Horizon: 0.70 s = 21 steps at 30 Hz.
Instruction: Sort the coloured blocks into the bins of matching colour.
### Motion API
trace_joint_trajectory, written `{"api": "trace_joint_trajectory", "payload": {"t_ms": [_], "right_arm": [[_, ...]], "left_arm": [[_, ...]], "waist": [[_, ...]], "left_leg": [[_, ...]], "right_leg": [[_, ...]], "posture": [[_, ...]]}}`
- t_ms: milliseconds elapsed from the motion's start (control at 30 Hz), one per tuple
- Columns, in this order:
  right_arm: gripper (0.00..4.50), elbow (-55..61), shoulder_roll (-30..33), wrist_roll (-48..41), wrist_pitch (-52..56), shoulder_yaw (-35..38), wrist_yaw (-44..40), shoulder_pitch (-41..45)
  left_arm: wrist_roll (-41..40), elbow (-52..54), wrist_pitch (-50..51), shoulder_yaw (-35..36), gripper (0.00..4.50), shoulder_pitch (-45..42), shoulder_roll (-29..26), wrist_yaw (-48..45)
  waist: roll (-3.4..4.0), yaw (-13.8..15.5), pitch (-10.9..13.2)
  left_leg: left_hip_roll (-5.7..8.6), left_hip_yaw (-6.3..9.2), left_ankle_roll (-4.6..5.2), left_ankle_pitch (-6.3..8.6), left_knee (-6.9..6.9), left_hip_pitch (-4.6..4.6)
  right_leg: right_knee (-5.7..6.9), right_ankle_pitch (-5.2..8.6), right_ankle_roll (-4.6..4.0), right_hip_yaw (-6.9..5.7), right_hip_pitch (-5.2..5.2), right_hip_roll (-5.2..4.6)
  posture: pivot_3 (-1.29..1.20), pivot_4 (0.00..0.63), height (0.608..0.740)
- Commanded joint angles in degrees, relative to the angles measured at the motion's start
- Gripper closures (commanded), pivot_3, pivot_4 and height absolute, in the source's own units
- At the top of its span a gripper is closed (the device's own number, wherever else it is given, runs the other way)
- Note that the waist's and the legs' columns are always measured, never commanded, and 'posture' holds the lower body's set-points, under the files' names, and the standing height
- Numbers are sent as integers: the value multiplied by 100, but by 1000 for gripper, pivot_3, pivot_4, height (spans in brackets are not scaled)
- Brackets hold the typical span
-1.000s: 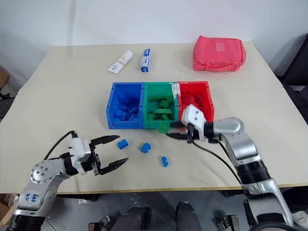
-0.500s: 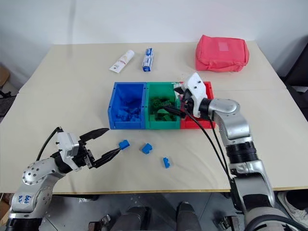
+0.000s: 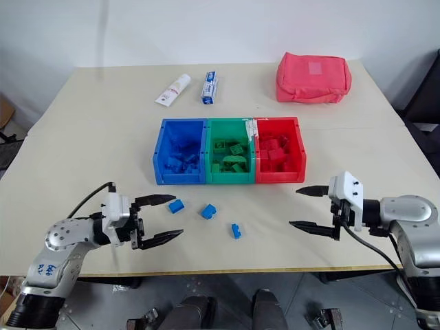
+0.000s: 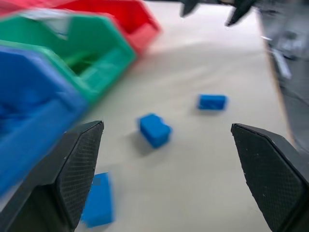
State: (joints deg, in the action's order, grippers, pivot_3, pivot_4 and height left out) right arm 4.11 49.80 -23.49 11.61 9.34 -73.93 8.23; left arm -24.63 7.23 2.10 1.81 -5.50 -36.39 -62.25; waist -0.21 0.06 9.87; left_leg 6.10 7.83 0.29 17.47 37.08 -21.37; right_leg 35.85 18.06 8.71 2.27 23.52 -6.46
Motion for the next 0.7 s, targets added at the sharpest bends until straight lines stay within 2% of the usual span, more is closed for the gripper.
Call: {"api": "trace_joint_trajectory", "payload": {"t_ms": [33, 167, 333, 500, 700], "right_arm": [[16, 570, 76, 8, 227, -91, 214, -74], [16, 1029, -57, 53, 445, -649, 257, 125], [16, 1170, -364, 280, 595, -1559, 236, 583], [16, 624, -782, 878, 246, -2420, 190, 1094], [16, -228, -1184, 1321, -262, -2841, 126, 1567]], "left_arm": [[31, -145, -234, 13, 0, -215, -21, -200], [-50, -191, -198, 74, 0, -279, -30, -232], [-96, 91, -174, 171, 0, 43, -173, -303], [-126, 482, -58, 348, 0, 450, -261, -142], [-101, 809, -5, 406, 0, 726, -227, 64]], "waist": [[0, -12, 0], [0, -12, 0], [-3, -9, 2], [-6, -4, 4], [-6, -1, 4]], "left_leg": [[1, -1, 0, 0, 1, 1], [-2, -3, -2, 2, 2, 0], [-1, -3, 0, 3, 2, 0], [0, -1, 1, 4, 2, -1], [1, -1, 1, 4, 2, -1]], "right_leg": [[2, 0, 0, 2, 2, 0], [1, 0, 0, 5, 4, -3], [-1, 0, 0, 5, 3, -4], [-4, 0, 0, 4, 4, -5], [-2, 0, 0, 3, 4, -3]], "posture": [[0, 150, 740], [0, 150, 740], [0, 150, 740], [0, 150, 740], [0, 150, 740]]}}
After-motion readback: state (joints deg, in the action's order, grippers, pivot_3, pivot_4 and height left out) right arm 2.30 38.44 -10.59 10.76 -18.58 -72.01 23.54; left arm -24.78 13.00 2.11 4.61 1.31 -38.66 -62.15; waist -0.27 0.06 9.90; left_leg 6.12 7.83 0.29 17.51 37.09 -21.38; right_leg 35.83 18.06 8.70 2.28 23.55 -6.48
